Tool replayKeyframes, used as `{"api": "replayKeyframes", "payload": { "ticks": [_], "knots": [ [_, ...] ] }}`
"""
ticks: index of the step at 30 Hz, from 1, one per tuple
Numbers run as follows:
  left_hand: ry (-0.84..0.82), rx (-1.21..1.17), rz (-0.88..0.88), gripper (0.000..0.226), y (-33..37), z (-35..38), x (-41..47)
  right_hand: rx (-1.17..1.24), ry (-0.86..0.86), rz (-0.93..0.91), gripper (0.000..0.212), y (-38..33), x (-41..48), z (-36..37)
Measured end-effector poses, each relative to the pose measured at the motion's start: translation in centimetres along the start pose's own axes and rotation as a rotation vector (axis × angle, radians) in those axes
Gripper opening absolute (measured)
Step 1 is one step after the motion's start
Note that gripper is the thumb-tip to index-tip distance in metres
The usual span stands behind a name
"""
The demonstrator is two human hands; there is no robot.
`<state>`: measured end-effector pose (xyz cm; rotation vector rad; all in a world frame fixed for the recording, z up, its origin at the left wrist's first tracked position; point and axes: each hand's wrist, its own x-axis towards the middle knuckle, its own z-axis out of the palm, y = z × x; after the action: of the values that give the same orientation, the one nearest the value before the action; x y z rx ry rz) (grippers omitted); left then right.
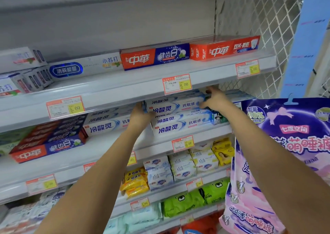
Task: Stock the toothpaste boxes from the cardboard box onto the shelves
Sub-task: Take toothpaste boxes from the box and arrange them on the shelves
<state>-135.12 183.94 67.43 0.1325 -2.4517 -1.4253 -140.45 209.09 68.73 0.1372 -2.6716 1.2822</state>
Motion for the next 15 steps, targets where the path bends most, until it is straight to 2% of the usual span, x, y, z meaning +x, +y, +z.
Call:
{"api": "replayKeyframes", "payload": {
  "ticks": [4,7,15],
  "knots": [
    [-0.097,-0.018,-0.051,0.037,0.4,0.2,1.0,0.0,-0.094,0.046,0.059,-0.9,0.6,0.9],
    [-0.1,-0.011,-0.049,0.032,0.6,0.6,0.9,0.033,-0.122,0.06,0.053,-1.1,0.9,1.2],
    [-0.045,0.054,0.051,0.046,0.1,1.1,-0.9,-0.011,-0.096,0.049,0.042,-1.2,0.2,0.9]
  ]
}}
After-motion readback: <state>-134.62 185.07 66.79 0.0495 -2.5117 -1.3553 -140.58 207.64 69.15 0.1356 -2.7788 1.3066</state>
